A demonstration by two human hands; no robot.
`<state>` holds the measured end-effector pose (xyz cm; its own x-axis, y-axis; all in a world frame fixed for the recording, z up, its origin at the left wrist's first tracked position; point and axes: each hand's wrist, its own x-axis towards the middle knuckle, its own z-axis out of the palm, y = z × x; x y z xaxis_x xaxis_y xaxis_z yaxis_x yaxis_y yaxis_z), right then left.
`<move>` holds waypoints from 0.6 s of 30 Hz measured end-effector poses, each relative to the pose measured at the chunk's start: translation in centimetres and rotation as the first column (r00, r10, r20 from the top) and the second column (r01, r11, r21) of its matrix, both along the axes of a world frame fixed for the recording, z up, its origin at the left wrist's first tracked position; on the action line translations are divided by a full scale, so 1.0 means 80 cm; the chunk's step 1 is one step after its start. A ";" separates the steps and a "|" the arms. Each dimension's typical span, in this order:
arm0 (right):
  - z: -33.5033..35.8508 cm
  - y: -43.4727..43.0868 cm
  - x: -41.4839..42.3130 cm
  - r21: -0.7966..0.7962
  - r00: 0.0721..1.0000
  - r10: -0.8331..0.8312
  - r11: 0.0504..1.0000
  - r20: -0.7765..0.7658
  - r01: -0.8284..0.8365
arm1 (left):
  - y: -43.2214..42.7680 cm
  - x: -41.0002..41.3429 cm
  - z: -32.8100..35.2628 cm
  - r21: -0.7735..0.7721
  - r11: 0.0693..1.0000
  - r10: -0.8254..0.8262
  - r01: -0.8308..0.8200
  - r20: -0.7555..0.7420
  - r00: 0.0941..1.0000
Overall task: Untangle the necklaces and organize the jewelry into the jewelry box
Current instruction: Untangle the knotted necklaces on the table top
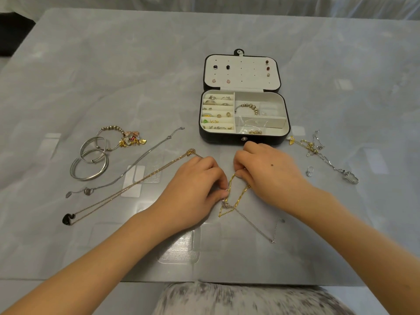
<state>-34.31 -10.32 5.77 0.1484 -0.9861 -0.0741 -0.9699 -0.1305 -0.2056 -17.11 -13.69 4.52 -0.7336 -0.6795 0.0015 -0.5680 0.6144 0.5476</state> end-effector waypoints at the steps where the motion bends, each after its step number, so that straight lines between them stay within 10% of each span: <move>1: 0.000 0.002 -0.001 -0.039 1.000 0.019 0.999 0.007 -0.019 | 0.000 -0.002 0.002 0.011 1.000 -0.008 0.008 0.007 1.000; 18: 0.024 0.035 -0.020 0.009 0.953 -0.049 0.999 0.299 0.049 | 0.004 -0.004 0.006 0.009 0.993 -0.115 0.114 0.083 0.990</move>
